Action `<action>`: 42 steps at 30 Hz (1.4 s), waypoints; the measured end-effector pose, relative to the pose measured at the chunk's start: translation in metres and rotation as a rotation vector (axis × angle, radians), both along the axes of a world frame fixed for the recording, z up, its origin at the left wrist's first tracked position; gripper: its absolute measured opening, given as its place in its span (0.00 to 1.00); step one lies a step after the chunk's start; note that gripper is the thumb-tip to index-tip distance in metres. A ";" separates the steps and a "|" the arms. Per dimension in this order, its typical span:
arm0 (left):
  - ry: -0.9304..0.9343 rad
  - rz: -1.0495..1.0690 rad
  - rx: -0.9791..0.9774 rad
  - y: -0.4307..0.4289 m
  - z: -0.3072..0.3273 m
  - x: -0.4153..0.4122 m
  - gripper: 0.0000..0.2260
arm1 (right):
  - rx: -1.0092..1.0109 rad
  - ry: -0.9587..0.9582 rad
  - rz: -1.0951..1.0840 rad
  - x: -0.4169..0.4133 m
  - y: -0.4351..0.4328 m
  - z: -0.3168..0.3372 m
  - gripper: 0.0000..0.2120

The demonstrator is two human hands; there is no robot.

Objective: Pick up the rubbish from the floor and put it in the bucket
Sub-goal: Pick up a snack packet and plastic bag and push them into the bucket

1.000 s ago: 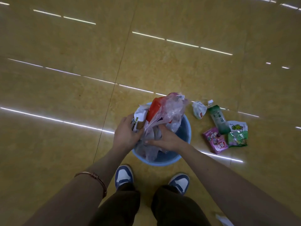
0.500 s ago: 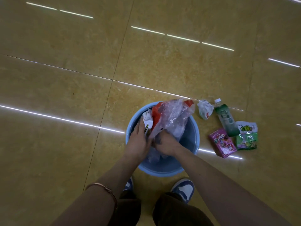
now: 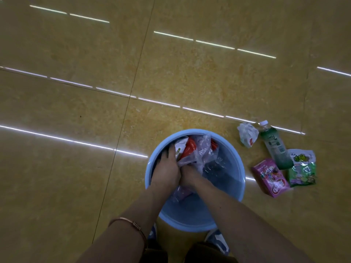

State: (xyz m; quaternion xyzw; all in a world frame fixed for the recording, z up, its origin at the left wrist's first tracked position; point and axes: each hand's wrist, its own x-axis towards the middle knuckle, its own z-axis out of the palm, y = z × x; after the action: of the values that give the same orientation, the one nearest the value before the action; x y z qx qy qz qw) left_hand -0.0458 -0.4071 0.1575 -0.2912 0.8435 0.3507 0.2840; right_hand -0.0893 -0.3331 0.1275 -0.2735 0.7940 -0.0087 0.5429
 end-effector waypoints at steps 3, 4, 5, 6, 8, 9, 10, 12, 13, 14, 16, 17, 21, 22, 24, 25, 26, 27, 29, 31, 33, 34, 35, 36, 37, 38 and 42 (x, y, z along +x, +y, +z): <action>-0.001 0.014 0.049 -0.003 0.006 0.000 0.33 | 0.004 0.031 -0.029 0.004 -0.001 0.006 0.16; 0.004 0.023 0.064 -0.002 0.011 0.001 0.33 | -0.001 0.054 -0.051 0.006 0.000 0.010 0.15; 0.011 0.024 0.063 -0.002 0.017 0.002 0.32 | -0.019 0.087 -0.077 0.007 0.002 0.015 0.15; 0.025 0.024 0.051 0.000 0.024 0.005 0.32 | -0.030 0.113 -0.103 0.009 0.005 0.018 0.14; 0.078 0.023 0.015 0.005 0.039 0.008 0.32 | -0.052 0.151 -0.132 0.009 0.010 0.035 0.13; 0.097 0.012 -0.004 0.006 0.045 0.009 0.32 | -0.057 0.174 -0.117 0.007 0.012 0.044 0.13; 0.103 -0.018 -0.029 0.007 0.052 0.008 0.32 | -0.072 0.159 -0.131 0.005 0.015 0.050 0.13; 0.106 -0.116 -0.076 0.004 0.064 0.005 0.31 | -0.095 0.103 -0.170 0.000 0.021 0.062 0.14; 0.114 -0.154 -0.080 0.003 0.070 0.004 0.31 | -0.115 0.088 -0.191 -0.002 0.024 0.064 0.15; 0.123 -0.171 -0.074 0.001 0.076 0.003 0.31 | -0.151 0.112 -0.204 -0.002 0.028 0.066 0.15; 0.171 -0.184 -0.080 0.000 0.089 0.003 0.34 | -0.179 0.262 -0.236 0.001 0.033 0.069 0.15; 0.230 -0.223 -0.096 0.000 0.095 0.005 0.36 | -0.155 0.307 -0.231 0.003 0.036 0.071 0.14; 0.423 -0.644 -0.174 0.003 0.100 0.017 0.38 | -0.080 0.245 -0.192 0.016 0.035 0.081 0.18; 0.397 -0.722 -0.220 0.003 0.094 0.020 0.37 | -0.074 0.186 -0.197 0.021 0.036 0.074 0.19; 0.330 -0.821 -0.253 0.005 0.081 0.026 0.34 | -0.067 0.023 -0.095 0.027 0.039 0.075 0.20; 0.309 -0.851 -0.245 0.008 0.073 0.028 0.34 | -0.074 -0.062 -0.060 0.027 0.042 0.079 0.18; 0.284 -0.879 -0.237 0.011 0.068 0.029 0.34 | -0.094 -0.143 -0.061 0.025 0.045 0.084 0.15; 0.239 -0.907 -0.231 0.014 0.065 0.028 0.33 | -0.101 -0.204 -0.056 0.018 0.051 0.096 0.11; 0.154 -0.930 -0.231 0.019 0.061 0.027 0.31 | -0.091 -0.208 -0.049 -0.006 0.065 0.120 0.11; 0.090 -0.928 -0.243 0.021 0.054 0.029 0.31 | -0.102 0.045 -0.229 -0.034 0.077 0.137 0.11; 0.035 -0.936 -0.242 0.022 0.047 0.028 0.32 | -0.157 0.371 -0.455 -0.046 0.083 0.136 0.10; 0.017 -0.932 -0.235 0.023 0.043 0.027 0.32 | -0.149 0.414 -0.431 -0.045 0.077 0.133 0.18; 0.008 -0.924 -0.228 0.024 0.038 0.023 0.32 | -0.142 0.392 -0.330 -0.041 0.071 0.124 0.26; 0.008 -0.904 -0.222 0.026 0.034 0.019 0.32 | -0.132 0.347 -0.215 -0.034 0.064 0.113 0.31; 0.012 -0.886 -0.219 0.027 0.030 0.015 0.34 | -0.142 0.340 -0.126 -0.027 0.056 0.102 0.34; 0.010 -0.879 -0.225 0.027 0.028 0.012 0.36 | -0.158 0.354 -0.068 -0.023 0.049 0.093 0.35; -0.066 -0.925 -0.244 0.022 0.014 0.009 0.40 | -0.177 0.378 -0.028 -0.024 0.033 0.068 0.34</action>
State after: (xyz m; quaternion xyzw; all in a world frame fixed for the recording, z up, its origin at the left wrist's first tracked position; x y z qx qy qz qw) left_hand -0.0371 -0.3847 0.1712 0.0724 0.9101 0.0766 0.4007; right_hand -0.1131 -0.3006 0.1955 -0.3056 0.8816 -0.0345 0.3580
